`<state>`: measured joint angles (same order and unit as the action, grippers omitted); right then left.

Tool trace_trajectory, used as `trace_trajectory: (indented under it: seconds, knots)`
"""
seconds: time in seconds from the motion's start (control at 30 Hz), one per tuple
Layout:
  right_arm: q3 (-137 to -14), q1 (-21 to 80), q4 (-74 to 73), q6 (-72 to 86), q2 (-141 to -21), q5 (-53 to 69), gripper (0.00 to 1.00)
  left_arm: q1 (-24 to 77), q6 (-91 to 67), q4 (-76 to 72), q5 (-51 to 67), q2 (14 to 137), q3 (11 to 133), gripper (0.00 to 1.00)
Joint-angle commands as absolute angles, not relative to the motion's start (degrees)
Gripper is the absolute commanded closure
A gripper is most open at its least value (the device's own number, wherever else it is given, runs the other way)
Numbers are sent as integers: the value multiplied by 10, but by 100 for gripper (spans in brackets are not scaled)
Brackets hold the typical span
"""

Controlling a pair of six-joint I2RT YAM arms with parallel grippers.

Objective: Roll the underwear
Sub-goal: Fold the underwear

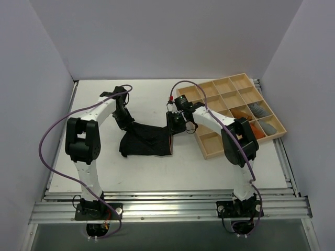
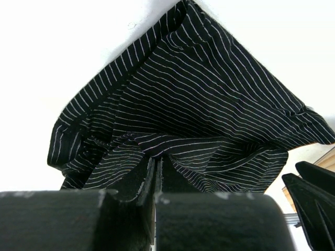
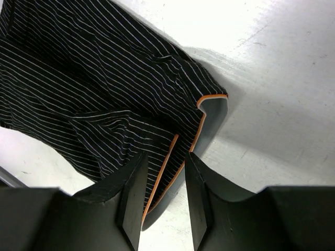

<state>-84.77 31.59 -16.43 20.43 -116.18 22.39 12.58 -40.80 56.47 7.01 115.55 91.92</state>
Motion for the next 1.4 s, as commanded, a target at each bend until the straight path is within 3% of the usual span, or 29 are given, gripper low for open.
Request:
trace_trajectory:
  seconds: [0.0, 0.43, 0.67, 1.37]
  knots:
    - [-841, 321, -155, 195, -1174, 243, 69, 121, -396, 557, 82, 1165, 944, 98]
    - [-859, 333, -134, 230, -1218, 224, 72, 121, -398, 559, 77, 1177, 949, 98]
    - [-840, 335, -120, 239, -1194, 233, 100, 121, -399, 565, 72, 1174, 952, 98]
    - [-786, 337, -99, 258, -1039, 146, 100, 117, -404, 607, 83, 1127, 993, 98]
